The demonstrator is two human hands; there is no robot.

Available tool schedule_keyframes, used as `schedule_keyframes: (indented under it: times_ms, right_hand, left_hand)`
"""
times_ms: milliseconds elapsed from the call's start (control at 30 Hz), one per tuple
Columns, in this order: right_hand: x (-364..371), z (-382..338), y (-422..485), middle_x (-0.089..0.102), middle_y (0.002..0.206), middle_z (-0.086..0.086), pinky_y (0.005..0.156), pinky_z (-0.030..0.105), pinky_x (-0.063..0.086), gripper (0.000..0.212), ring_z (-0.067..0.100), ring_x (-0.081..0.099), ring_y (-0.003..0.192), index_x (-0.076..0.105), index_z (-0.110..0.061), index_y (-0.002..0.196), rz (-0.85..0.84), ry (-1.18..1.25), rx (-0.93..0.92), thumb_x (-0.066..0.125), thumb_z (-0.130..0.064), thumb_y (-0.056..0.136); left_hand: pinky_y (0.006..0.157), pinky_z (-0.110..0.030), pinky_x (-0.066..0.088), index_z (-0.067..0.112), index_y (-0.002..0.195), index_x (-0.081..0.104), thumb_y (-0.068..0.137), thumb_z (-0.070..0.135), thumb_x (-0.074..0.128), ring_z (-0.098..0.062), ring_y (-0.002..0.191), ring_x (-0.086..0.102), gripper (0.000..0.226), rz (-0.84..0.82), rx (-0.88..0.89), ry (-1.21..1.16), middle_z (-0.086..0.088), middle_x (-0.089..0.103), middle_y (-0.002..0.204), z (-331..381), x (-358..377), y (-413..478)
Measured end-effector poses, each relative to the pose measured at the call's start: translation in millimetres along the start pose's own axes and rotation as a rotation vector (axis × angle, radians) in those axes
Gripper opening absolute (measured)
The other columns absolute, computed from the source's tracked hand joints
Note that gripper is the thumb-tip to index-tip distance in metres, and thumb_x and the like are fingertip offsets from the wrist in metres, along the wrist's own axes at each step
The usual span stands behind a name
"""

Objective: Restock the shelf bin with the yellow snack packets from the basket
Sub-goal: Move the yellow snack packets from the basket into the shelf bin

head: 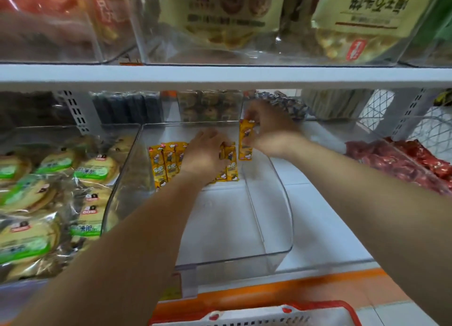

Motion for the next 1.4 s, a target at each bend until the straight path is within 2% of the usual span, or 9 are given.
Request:
schedule_keyframes:
  times_ms: [233, 433, 633, 867, 1000, 1067, 1133, 1233, 1400]
  right_hand:
    - [18.9, 0.5, 25.7, 0.056, 0.081, -0.011, 0.06, 0.029, 0.038, 0.04, 0.019, 0.058, 0.082, 0.048, -0.034, 0.078, -0.094, -0.249, -0.001, 0.08, -0.012, 0.067]
    - [31.7, -9.3, 29.1, 0.07, 0.095, 0.005, 0.079, 0.041, 0.057, 0.01, 0.026, 0.066, 0.091, 0.073, -0.021, 0.088, -0.232, -0.449, -0.049, 0.076, -0.018, 0.079]
    - [52.2, -11.6, 8.2, 0.068, 0.111, 0.017, 0.088, 0.041, 0.051, 0.033, 0.031, 0.063, 0.105, 0.072, -0.005, 0.104, -0.561, -0.541, -0.035, 0.058, -0.034, 0.095]
    - [4.5, -2.7, -34.7, 0.049, 0.137, 0.009, 0.092, 0.028, 0.041, 0.052, 0.026, 0.055, 0.118, 0.053, -0.022, 0.136, -0.051, -0.132, -0.044, 0.066, -0.035, 0.087]
    - [-0.2, 1.4, -81.6, 0.051, 0.134, -0.002, 0.083, 0.03, 0.047, 0.067, 0.016, 0.062, 0.107, 0.043, -0.038, 0.138, -0.015, 0.083, 0.005, 0.061, -0.051, 0.075]
    - [0.2, -2.7, -96.7, 0.053, 0.112, -0.012, 0.08, 0.033, 0.051, 0.055, 0.014, 0.062, 0.105, 0.041, -0.049, 0.122, -0.006, 0.163, 0.005, 0.062, -0.05, 0.072]
    - [8.6, -0.4, -104.9, 0.051, 0.094, -0.017, 0.081, 0.035, 0.052, 0.052, 0.016, 0.062, 0.101, 0.045, -0.038, 0.123, -0.029, 0.223, 0.035, 0.072, -0.038, 0.078]
    - [21.7, 5.0, -106.4, 0.056, 0.102, -0.01, 0.089, 0.039, 0.053, 0.059, 0.022, 0.061, 0.105, 0.047, -0.018, 0.133, -0.063, 0.277, 0.084, 0.075, -0.025, 0.081]
    - [20.6, -1.4, -104.3, 0.048, 0.107, -0.006, 0.077, 0.028, 0.048, 0.049, 0.017, 0.059, 0.102, 0.037, -0.039, 0.108, -0.055, 0.239, 0.05, 0.073, -0.025, 0.08]
  left_hand:
    - [0.088, -0.034, 0.046, 0.022, 0.111, 0.068, 0.081, 0.023, 0.081, -0.025, 0.115, 0.052, 0.032, 0.047, -0.005, -0.093, -0.002, 0.058, 0.12, -4.3, -2.2, -1.9]
    - [0.086, -0.036, 0.048, 0.022, 0.11, 0.067, 0.084, 0.027, 0.078, -0.024, 0.112, 0.052, 0.028, 0.075, -0.009, -0.081, -0.001, 0.059, 0.116, -6.4, -0.6, -3.1]
    - [0.088, -0.041, 0.049, 0.02, 0.116, 0.066, 0.082, 0.027, 0.079, -0.027, 0.112, 0.052, 0.037, 0.053, 0.012, -0.006, -0.004, 0.058, 0.118, -1.8, -1.4, -5.2]
    - [0.107, -0.049, 0.038, 0.019, 0.14, 0.053, 0.065, 0.053, 0.087, -0.039, 0.132, 0.043, 0.089, 0.158, 0.073, 0.285, -0.013, 0.048, 0.143, 5.9, -8.1, -10.9]
    - [0.121, -0.057, 0.022, 0.018, 0.159, 0.027, 0.062, 0.066, 0.083, -0.044, 0.149, 0.025, 0.122, 0.185, 0.064, 0.329, -0.02, 0.028, 0.161, 0.7, -5.7, -8.4]
    - [0.124, -0.055, 0.01, 0.021, 0.162, 0.013, 0.06, 0.073, 0.079, -0.04, 0.154, 0.014, 0.132, 0.152, 0.03, 0.321, -0.015, 0.017, 0.167, -7.7, -2.4, -6.0]
    - [0.124, -0.053, 0.006, 0.022, 0.162, 0.009, 0.06, 0.073, 0.079, -0.039, 0.155, 0.012, 0.134, 0.141, 0.017, 0.322, -0.013, 0.016, 0.167, -12.6, -0.3, -4.7]
    - [0.123, -0.055, 0.012, 0.021, 0.16, 0.016, 0.06, 0.066, 0.084, -0.041, 0.153, 0.018, 0.129, 0.154, -0.008, 0.349, -0.015, 0.025, 0.163, -12.2, 0.8, -2.7]
    - [0.123, -0.055, 0.009, 0.022, 0.162, 0.011, 0.064, 0.066, 0.082, -0.04, 0.154, 0.014, 0.129, 0.101, -0.048, 0.389, -0.015, 0.022, 0.164, -11.8, 4.1, -0.2]
Point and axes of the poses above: each hand's wrist, its own y-axis towards the middle knuckle, its own x-axis out of the palm, z = x × y, the point moved 9 cm from there along y, towards the middle knuckle
